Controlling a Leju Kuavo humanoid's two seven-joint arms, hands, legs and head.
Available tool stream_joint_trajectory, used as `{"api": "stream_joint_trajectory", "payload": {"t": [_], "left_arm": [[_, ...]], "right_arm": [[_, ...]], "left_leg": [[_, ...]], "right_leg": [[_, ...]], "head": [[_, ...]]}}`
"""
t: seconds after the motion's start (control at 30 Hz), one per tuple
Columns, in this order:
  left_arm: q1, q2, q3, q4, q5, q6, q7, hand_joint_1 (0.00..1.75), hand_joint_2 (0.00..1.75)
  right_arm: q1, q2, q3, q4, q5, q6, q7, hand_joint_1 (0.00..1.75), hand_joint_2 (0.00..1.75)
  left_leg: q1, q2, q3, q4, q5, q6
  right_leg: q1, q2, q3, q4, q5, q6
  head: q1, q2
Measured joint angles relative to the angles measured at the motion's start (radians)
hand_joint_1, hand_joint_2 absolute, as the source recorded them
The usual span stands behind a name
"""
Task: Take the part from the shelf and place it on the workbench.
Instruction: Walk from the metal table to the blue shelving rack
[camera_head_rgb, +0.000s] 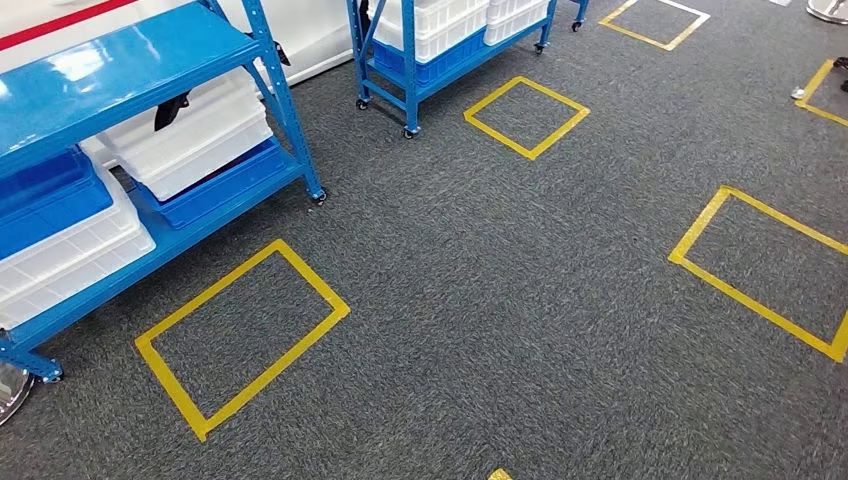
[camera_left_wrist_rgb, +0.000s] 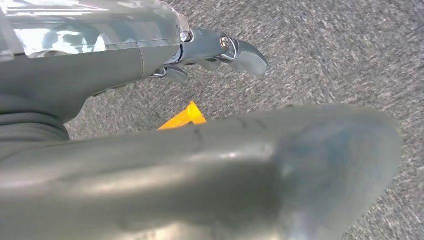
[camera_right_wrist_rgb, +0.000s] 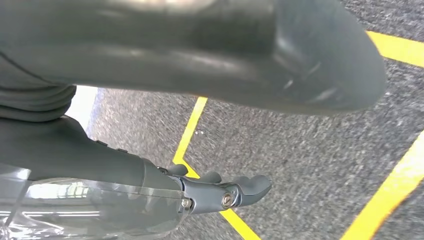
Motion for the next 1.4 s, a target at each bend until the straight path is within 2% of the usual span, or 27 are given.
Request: {"api": "stream_joint_trajectory", "payload": {"t": [0.07,0.13,0.17,0.23,0.27,0.3,0.33,0.37,0.43,0.47,0.53,0.6,0.67,0.73,0.8,0.83,0.87,0.9,0.97,1.03,1.1,1.17,1.23,1.3,1.33,1.37,1.4], "left_arm": [[0.002,0.000,0.001,0.000,-0.001,0.000,0.000,0.00,0.00],[0.006,-0.001,0.003,0.000,-0.003,0.000,0.000,0.00,0.00],[0.006,-0.001,0.003,0.000,-0.003,0.000,0.000,0.00,0.00],[0.003,-0.002,0.004,0.000,-0.004,0.000,0.000,0.00,0.00],[0.002,-0.002,0.004,0.000,-0.004,0.000,0.000,0.00,0.00],[0.001,-0.002,0.004,0.000,-0.005,0.000,0.000,0.00,0.00],[0.001,-0.002,0.004,0.000,-0.006,0.000,0.000,0.00,0.00],[0.002,-0.002,0.004,0.000,-0.006,-0.001,0.000,0.00,0.00],[0.001,-0.003,0.004,0.000,-0.007,-0.001,-0.001,0.00,0.00],[0.000,-0.004,0.004,0.000,-0.007,-0.001,-0.001,0.00,0.00],[0.000,-0.005,0.004,0.000,-0.008,-0.002,-0.002,0.00,0.00],[0.002,-0.004,0.004,0.000,-0.009,-0.002,-0.002,0.00,0.00],[0.002,-0.005,0.004,0.000,-0.010,-0.002,-0.002,0.00,0.00],[-0.001,-0.006,0.004,0.000,-0.010,-0.002,-0.004,0.00,0.00],[-0.003,-0.006,0.004,0.000,-0.011,-0.002,-0.005,0.00,0.00],[-0.002,-0.006,0.004,0.000,-0.012,-0.002,-0.006,0.00,0.00],[-0.001,-0.006,0.004,0.000,-0.012,-0.002,-0.008,0.00,0.00],[0.000,-0.006,0.004,0.000,-0.013,-0.002,-0.009,0.00,0.00],[-0.002,-0.006,0.004,0.000,-0.013,-0.002,-0.011,0.00,0.00],[-0.004,-0.006,0.004,0.000,-0.011,-0.003,-0.013,0.00,0.00],[-0.002,-0.006,0.004,0.000,-0.010,-0.004,-0.015,0.00,0.00],[0.000,-0.008,0.004,0.000,-0.006,-0.004,-0.016,0.00,0.00],[-0.003,-0.010,0.011,0.000,0.015,0.000,-0.019,0.00,0.00],[-0.004,-0.014,0.028,0.000,0.043,0.006,-0.024,0.00,0.00],[-0.002,-0.017,0.036,0.000,0.051,0.008,-0.027,0.00,0.00],[0.000,-0.020,0.043,0.000,0.055,0.010,-0.030,0.00,0.00],[0.003,-0.022,0.048,0.000,0.056,0.010,-0.033,0.00,0.00]], "right_arm": [[-0.005,0.000,0.000,0.000,0.000,0.000,0.000,0.00,0.00],[-0.009,0.000,0.000,0.000,0.000,0.000,-0.001,0.00,0.00],[-0.009,0.000,0.000,0.000,0.000,0.000,-0.001,0.00,0.00],[-0.005,0.000,0.000,0.000,0.000,0.000,-0.001,0.00,0.00],[-0.003,0.000,0.000,0.000,0.000,-0.001,-0.001,0.00,0.00],[-0.001,0.000,0.000,0.000,0.000,-0.001,0.000,0.00,0.00],[0.000,0.000,0.000,0.000,0.000,-0.001,0.000,0.00,0.00],[0.000,-0.001,0.000,0.000,0.000,-0.002,0.000,0.00,0.00],[0.001,-0.002,0.000,0.000,0.000,-0.002,0.001,0.00,0.00],[0.001,-0.002,0.000,0.000,0.000,-0.002,0.001,0.00,0.00],[0.000,-0.003,0.000,0.000,0.000,-0.003,0.001,0.00,0.00],[-0.003,-0.002,0.000,0.000,0.000,-0.003,0.001,0.00,0.00],[-0.003,-0.002,0.000,0.000,-0.001,-0.003,0.001,0.00,0.00],[0.000,-0.002,0.000,0.000,-0.001,-0.004,0.001,0.00,0.00],[0.002,-0.002,0.000,0.000,-0.001,-0.004,0.001,0.00,0.00],[0.002,-0.002,0.000,0.000,-0.001,-0.004,0.001,0.00,0.00],[0.001,-0.002,0.000,0.000,-0.001,-0.005,0.000,0.00,0.00],[0.000,-0.002,0.000,0.000,-0.001,-0.005,0.000,0.00,0.00],[0.000,-0.002,0.000,0.000,-0.001,-0.005,0.000,0.00,0.00],[-0.002,-0.002,0.000,0.000,-0.001,-0.005,0.000,0.00,0.00],[-0.006,-0.002,0.000,0.000,-0.001,-0.005,0.000,0.00,0.00],[-0.007,-0.001,0.000,0.000,0.002,-0.005,0.000,0.00,0.00],[0.002,0.007,0.005,0.000,0.022,-0.015,0.000,0.00,0.00],[0.018,0.025,0.016,0.000,0.048,-0.036,-0.006,0.00,0.00],[0.026,0.035,0.021,0.000,0.056,-0.047,-0.011,0.00,0.00],[0.034,0.043,0.024,0.000,0.060,-0.053,-0.014,0.00,0.00],[0.040,0.050,0.025,0.000,0.062,-0.056,-0.017,0.00,0.00]], "left_leg": [[-0.003,-0.014,-0.001,-0.008,0.000,0.009],[0.003,-0.034,0.007,-0.020,0.008,0.020],[0.006,-0.043,0.011,-0.026,0.013,0.026],[0.009,-0.062,0.012,-0.029,0.018,0.032],[0.008,-0.074,0.011,-0.029,0.018,0.032],[0.008,-0.087,0.011,-0.028,0.017,0.033],[0.008,-0.101,0.011,-0.026,0.017,0.032],[0.008,-0.116,0.012,-0.024,0.015,0.030],[0.009,-0.143,0.011,-0.016,0.010,0.023],[0.008,-0.154,0.008,-0.011,0.007,0.018],[0.007,-0.173,0.000,-0.007,0.006,0.007],[0.009,-0.185,-0.003,-0.008,0.006,-0.005],[0.009,-0.146,-0.021,0.031,-0.020,-0.015],[0.010,-0.085,-0.079,0.150,-0.084,-0.024],[0.014,-0.066,-0.140,0.271,-0.129,-0.030],[0.015,-0.064,-0.148,0.285,-0.124,-0.031],[0.015,-0.060,-0.134,0.258,-0.100,-0.030],[0.014,-0.050,-0.100,0.194,-0.063,-0.027],[0.008,-0.006,-0.029,0.054,-0.009,-0.013],[0.000,0.018,-0.003,-0.003,0.002,0.002],[0.000,-0.005,-0.001,-0.009,0.007,0.014],[0.007,-0.026,0.005,-0.022,0.017,0.026],[0.010,-0.047,0.007,-0.028,0.024,0.033],[0.010,-0.074,0.005,-0.028,0.025,0.035],[0.009,-0.089,0.005,-0.026,0.024,0.035],[0.010,-0.105,0.006,-0.025,0.023,0.034],[0.010,-0.120,0.008,-0.022,0.021,0.032]], "right_leg": [[0.000,-0.015,0.007,-0.003,-0.002,0.012],[-0.002,0.010,0.006,0.013,-0.018,0.023],[-0.004,0.037,-0.008,0.046,-0.040,0.027],[-0.007,0.089,-0.069,0.167,-0.104,0.033],[-0.008,0.097,-0.104,0.232,-0.127,0.035],[-0.008,0.099,-0.128,0.272,-0.133,0.036],[-0.008,0.101,-0.135,0.274,-0.116,0.037],[-0.009,0.104,-0.122,0.235,-0.080,0.037],[-0.014,0.141,-0.066,0.098,-0.004,0.035],[-0.016,0.161,-0.045,0.048,0.017,0.032],[-0.014,0.179,-0.032,0.014,0.021,0.023],[-0.013,0.155,-0.028,0.009,0.023,0.010],[-0.015,0.129,-0.022,0.000,0.025,-0.004],[-0.012,0.100,-0.020,-0.003,0.023,-0.013],[-0.008,0.069,-0.019,-0.001,0.019,-0.016],[-0.007,0.056,-0.018,0.000,0.017,-0.016],[-0.006,0.043,-0.016,0.001,0.014,-0.016],[-0.006,0.032,-0.012,0.001,0.011,-0.014],[-0.003,0.011,-0.003,0.002,0.004,-0.007],[-0.002,-0.007,0.005,0.001,0.000,0.004],[-0.003,-0.019,0.012,-0.002,-0.003,0.017],[-0.005,0.018,0.006,0.022,-0.025,0.028],[-0.008,0.078,-0.042,0.123,-0.084,0.033],[-0.008,0.098,-0.110,0.252,-0.134,0.036],[-0.009,0.099,-0.128,0.279,-0.131,0.036],[-0.009,0.101,-0.128,0.267,-0.107,0.037],[-0.011,0.107,-0.110,0.215,-0.066,0.036]], "head": [[0.000,0.000],[0.001,0.000],[0.002,0.000],[0.004,0.000],[0.005,0.000],[0.005,0.000],[0.005,0.000],[0.005,0.000],[0.005,0.000],[0.005,0.000],[0.004,0.000],[0.004,0.000],[0.001,0.000],[-0.003,0.000],[-0.004,0.000],[-0.004,0.000],[-0.004,0.000],[-0.004,0.000],[-0.004,0.000],[-0.003,0.000],[-0.003,0.000],[-0.002,0.000],[0.000,0.000],[0.001,0.000],[0.001,0.000],[0.000,0.000],[0.001,0.000]]}}
